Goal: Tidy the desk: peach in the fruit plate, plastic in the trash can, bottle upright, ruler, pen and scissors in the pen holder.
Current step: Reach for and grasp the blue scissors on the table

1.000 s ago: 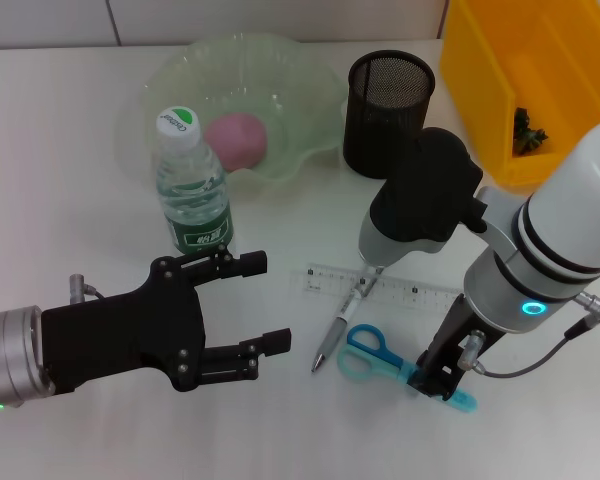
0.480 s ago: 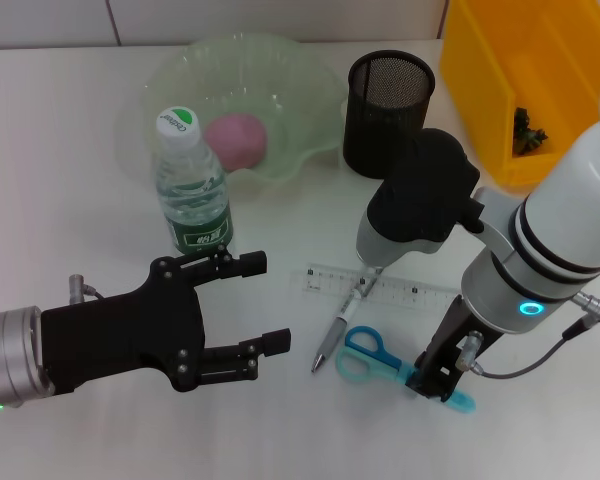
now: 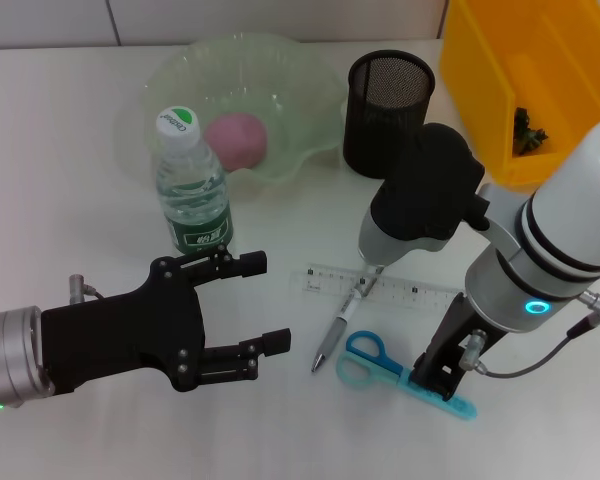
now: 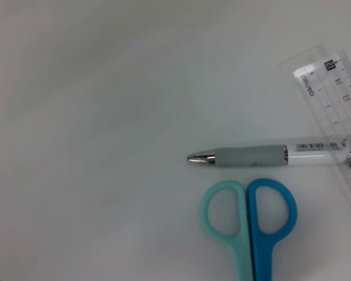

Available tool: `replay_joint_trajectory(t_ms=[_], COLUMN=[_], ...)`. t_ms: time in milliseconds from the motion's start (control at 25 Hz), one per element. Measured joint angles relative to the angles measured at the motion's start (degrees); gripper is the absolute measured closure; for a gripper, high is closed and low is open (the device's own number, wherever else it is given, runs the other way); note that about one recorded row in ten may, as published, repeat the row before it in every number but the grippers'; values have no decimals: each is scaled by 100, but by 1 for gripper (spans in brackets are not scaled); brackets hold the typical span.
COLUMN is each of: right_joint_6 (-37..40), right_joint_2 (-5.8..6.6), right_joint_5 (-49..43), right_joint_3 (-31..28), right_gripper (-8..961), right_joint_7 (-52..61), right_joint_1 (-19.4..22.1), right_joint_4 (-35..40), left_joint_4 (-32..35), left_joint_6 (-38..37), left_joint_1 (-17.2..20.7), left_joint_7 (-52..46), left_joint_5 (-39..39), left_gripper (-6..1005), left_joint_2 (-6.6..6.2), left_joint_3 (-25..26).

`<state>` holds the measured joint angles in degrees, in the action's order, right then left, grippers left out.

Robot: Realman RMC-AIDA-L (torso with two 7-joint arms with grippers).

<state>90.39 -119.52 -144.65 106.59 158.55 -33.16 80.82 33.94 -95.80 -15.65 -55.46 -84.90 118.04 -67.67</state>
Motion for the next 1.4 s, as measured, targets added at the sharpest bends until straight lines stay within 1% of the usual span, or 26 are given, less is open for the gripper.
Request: replay_joint_trajectory(t_ms=[120, 240, 720, 920, 1200, 1400], right_joint_6=[16, 32, -17, -45, -103, -118], right_joint_2=[0, -2, -20, -20, -19, -18], right_joint_5=[0, 12, 2, -25, -34, -38], right_joint_3=[-18, -22, 56, 157, 255, 284], right_gripper=[885, 846, 628, 595, 594, 594], right_joint_7=[2, 13, 214, 223, 229, 229], right_joint_1=[15, 29, 26, 1, -19, -116], right_joint_4=[25, 67, 146, 112, 89, -125], left_joint_4=[-1, -1, -1, -1, -1, -1], left_joint_6=[0, 0, 0, 0, 0, 0], left_joint_1=[0, 0, -7, -9, -9, -4], left_joint_7=[0, 0, 0, 0, 0, 0], left_joint_5=[0, 0, 0, 0, 0, 0], left_gripper=[200, 200, 200, 200, 200, 200], left_joint_2=[0, 0, 0, 0, 0, 0], left_joint_3=[0, 0, 0, 0, 0, 0])
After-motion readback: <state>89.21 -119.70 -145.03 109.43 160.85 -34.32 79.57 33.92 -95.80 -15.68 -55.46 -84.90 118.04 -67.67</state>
